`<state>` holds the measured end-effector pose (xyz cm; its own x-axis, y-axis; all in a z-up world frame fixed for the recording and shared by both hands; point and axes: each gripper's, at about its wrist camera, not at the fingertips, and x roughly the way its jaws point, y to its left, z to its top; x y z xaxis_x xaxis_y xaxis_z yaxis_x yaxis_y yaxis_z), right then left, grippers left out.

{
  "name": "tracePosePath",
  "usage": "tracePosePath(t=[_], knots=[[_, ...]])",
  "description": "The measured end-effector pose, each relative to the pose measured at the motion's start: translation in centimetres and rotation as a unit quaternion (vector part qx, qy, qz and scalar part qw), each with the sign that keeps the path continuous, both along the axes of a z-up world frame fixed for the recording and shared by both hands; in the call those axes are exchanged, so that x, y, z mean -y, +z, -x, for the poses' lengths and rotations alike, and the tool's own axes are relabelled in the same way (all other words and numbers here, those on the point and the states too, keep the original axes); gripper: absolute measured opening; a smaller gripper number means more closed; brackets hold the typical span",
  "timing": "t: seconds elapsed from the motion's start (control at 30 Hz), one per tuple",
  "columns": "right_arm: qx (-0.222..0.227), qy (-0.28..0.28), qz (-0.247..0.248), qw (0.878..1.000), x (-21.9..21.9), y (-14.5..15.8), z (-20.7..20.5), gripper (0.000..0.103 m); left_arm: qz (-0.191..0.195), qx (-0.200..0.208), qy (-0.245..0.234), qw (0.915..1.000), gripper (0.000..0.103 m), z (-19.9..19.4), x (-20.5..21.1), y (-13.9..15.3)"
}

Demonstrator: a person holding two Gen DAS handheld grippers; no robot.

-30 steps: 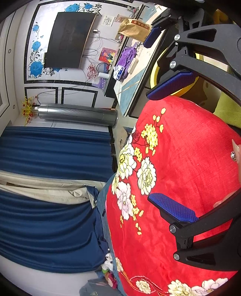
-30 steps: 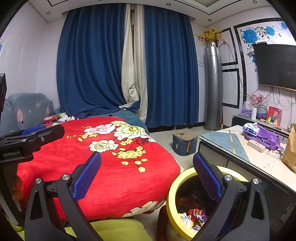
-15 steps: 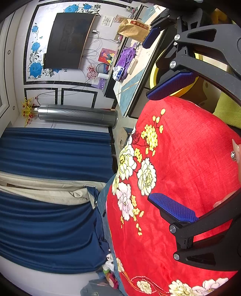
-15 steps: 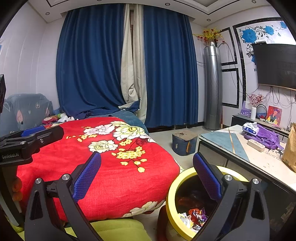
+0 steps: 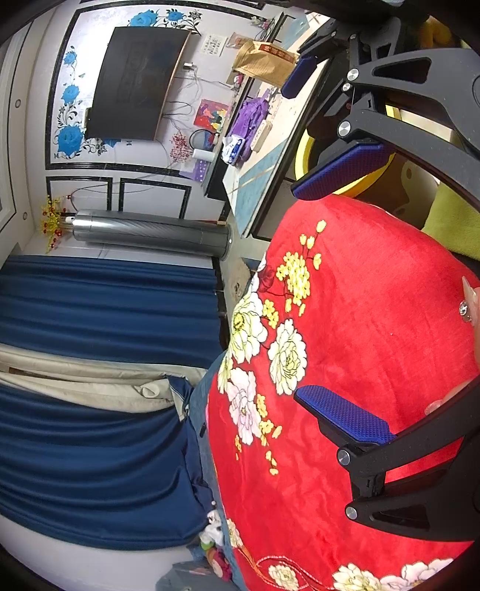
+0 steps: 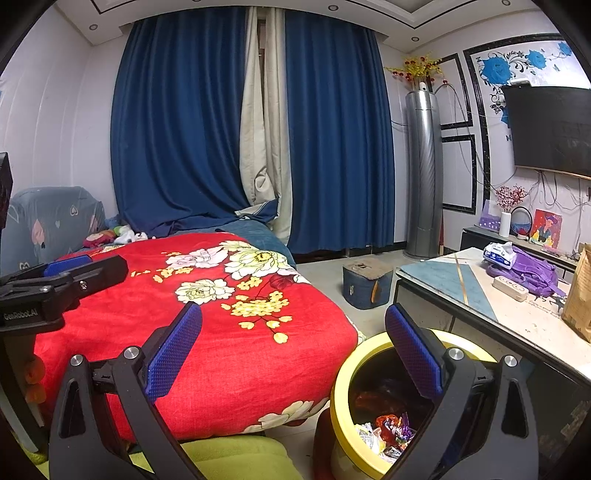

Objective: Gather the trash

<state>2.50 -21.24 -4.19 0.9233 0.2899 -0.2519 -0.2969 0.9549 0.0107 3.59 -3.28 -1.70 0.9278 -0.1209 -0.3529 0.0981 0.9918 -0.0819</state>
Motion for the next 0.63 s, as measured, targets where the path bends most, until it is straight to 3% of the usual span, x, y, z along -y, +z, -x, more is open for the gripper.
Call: tracePosePath(t=[0.27, 0.43, 0.5, 0.57, 0.63], knots=[[-0.022, 0.014, 0.012, 1.0, -1.0, 0.2, -1.0, 0.097, 0.007, -0.023, 0.023, 0.9995, 0.092, -0.4, -0.9, -0.3], [-0.067, 0.095, -0.003, 0.993, -7.2, 1.9, -3.7, 0.097, 0.033, -0.08, 0.136, 0.987, 0.092, -0.2, -9.3, 0.2], [-0.103, 0.157, 0.0, 0.982, -13.2, 2.3, -5.1, 0.097, 0.03, -0.101, 0.224, 0.9688, 0.092, 1.0, -15.7, 0.0], [-0.157, 0.226, 0.041, 0.961, -21.5, 2.0, -5.9, 0.097, 0.031, -0.134, 0.334, 0.9325, 0.092, 3.1, -22.9, -0.6], [-0.208, 0.294, 0.069, 0.93, -29.4, 1.1, -6.0, 0.097, 0.045, -0.172, 0.427, 0.8867, 0.092, 5.9, -30.3, -1.7]])
